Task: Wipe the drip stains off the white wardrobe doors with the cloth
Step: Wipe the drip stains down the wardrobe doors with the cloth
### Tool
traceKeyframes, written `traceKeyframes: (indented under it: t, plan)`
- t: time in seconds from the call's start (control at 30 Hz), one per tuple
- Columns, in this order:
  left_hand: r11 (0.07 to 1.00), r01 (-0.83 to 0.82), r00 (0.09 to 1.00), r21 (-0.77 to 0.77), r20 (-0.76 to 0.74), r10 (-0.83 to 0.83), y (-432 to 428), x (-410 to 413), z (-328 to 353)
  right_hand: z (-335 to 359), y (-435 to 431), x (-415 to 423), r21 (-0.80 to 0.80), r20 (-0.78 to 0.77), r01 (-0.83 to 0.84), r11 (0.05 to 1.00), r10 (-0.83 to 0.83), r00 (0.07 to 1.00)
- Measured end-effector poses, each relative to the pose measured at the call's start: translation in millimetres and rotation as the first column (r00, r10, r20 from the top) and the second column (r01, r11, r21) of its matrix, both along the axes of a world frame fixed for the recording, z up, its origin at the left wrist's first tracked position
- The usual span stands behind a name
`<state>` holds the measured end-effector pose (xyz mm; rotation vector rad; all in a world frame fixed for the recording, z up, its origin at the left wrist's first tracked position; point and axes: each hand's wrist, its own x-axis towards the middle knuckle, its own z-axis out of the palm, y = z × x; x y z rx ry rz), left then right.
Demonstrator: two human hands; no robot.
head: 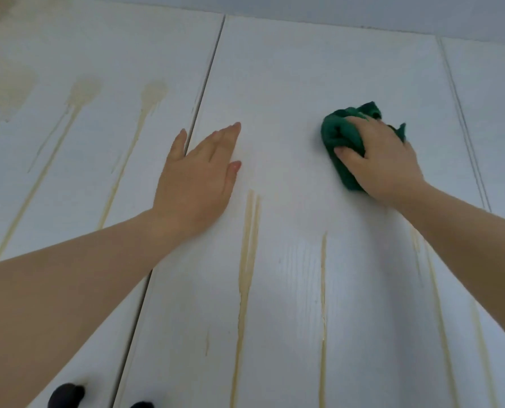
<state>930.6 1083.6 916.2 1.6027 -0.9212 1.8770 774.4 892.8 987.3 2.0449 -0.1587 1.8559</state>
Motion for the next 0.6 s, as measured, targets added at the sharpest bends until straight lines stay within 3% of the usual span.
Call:
traceKeyframes:
  t: [0.07,0.1,0.23,0.27,0.37,0.43,0.53,0.6]
  plan:
    - [0.993,-0.013,1.000,0.119,0.018,0.011,-1.8,-14.8,0.3,-10.5,3.4,9.0,0.070,0.086,-0.029,0.997,0.022,0.996]
    - [0.981,-0.040,0.999,0.190,0.000,0.040,-3.6,-19.8,0.1,-29.4,7.2,14.7,0.007,0.063,-0.028,1.000,0.027,0.998]
    - [0.935,-0.150,0.985,0.320,-0.035,0.170,-11.6,-27.8,2.9,-78.2,-0.3,2.1,-0.292,-0.211,-0.036,0.956,-0.028,0.977]
    - [0.931,-0.171,0.979,0.323,-0.048,0.197,-11.7,-30.3,3.1,-62.9,-10.1,-7.3,-0.259,-0.198,-0.028,0.965,-0.025,0.980]
    - [0.931,-0.157,0.978,0.330,-0.076,0.192,-13.3,-39.3,1.0,-24.6,-29.6,-20.9,0.104,0.060,-0.054,0.993,0.048,0.997]
    - [0.929,-0.143,0.981,0.341,-0.079,0.180,-20.1,-44.2,-2.6,-40.4,-21.6,-11.1,0.148,0.140,-0.054,0.987,0.033,0.990]
    - [0.919,-0.154,0.979,0.362,-0.067,0.190,-33.7,-49.7,-8.0,-90.0,-6.4,0.8,-0.104,-0.107,-0.024,0.994,0.013,0.994]
    - [0.922,-0.146,0.983,0.359,-0.056,0.177,-41.3,-55.2,-9.4,-87.2,-16.0,-14.6,-0.164,-0.197,0.019,0.986,-0.052,0.979]
